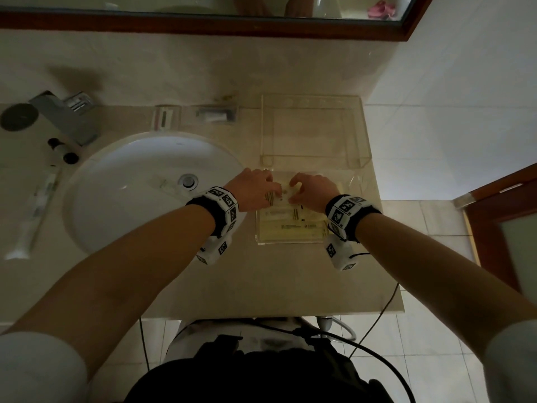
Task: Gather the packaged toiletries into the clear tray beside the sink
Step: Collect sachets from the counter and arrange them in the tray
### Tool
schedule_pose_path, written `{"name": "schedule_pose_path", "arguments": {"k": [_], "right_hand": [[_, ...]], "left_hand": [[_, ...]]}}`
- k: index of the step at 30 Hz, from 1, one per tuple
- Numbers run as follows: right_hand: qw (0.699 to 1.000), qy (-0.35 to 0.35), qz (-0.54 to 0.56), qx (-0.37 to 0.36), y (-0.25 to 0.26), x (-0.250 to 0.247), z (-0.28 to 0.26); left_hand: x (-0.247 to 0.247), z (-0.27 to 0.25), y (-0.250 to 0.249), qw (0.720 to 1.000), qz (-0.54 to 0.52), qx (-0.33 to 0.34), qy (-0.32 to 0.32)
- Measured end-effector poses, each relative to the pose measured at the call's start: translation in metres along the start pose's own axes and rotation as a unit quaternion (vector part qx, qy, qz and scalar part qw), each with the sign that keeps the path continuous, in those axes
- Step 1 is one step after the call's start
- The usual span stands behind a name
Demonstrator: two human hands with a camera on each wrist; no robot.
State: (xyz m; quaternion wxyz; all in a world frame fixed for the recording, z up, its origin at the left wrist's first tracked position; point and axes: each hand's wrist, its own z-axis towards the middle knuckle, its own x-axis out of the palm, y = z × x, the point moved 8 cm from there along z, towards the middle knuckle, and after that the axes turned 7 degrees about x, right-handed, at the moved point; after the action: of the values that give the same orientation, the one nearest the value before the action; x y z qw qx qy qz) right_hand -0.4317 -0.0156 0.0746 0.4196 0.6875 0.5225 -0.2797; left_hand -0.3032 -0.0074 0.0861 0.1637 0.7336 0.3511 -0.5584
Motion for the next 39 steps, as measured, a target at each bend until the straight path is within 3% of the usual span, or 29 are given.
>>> {"name": "schedule_pose_path", "arguments": {"k": [7,14,22,39], "right_hand": [[1.0,-0.007,-0.01,0.005,0.0,-0.003,-0.002],[0.998,-0.055,0.009,-0.03,0.007,-0.025,-0.013],[0.993,-0.092,0.022,-0.069,0.038,-0.041,-0.035],[0.988,-0.053,0.075,-0.121,0.221,0.003,-0.033]], "left_hand": [[-0.001,0.001,0.001,0.999,-0.035,-0.012,-0.001],[-0.022,-0.016,0.017,0.979,-0.152,-0.066,-0.114],[-0.033,-0.064,0.044,0.961,-0.165,-0.126,-0.182],[-0.024,-0.23,0.151,0.893,-0.267,-0.216,-0.29]]}}
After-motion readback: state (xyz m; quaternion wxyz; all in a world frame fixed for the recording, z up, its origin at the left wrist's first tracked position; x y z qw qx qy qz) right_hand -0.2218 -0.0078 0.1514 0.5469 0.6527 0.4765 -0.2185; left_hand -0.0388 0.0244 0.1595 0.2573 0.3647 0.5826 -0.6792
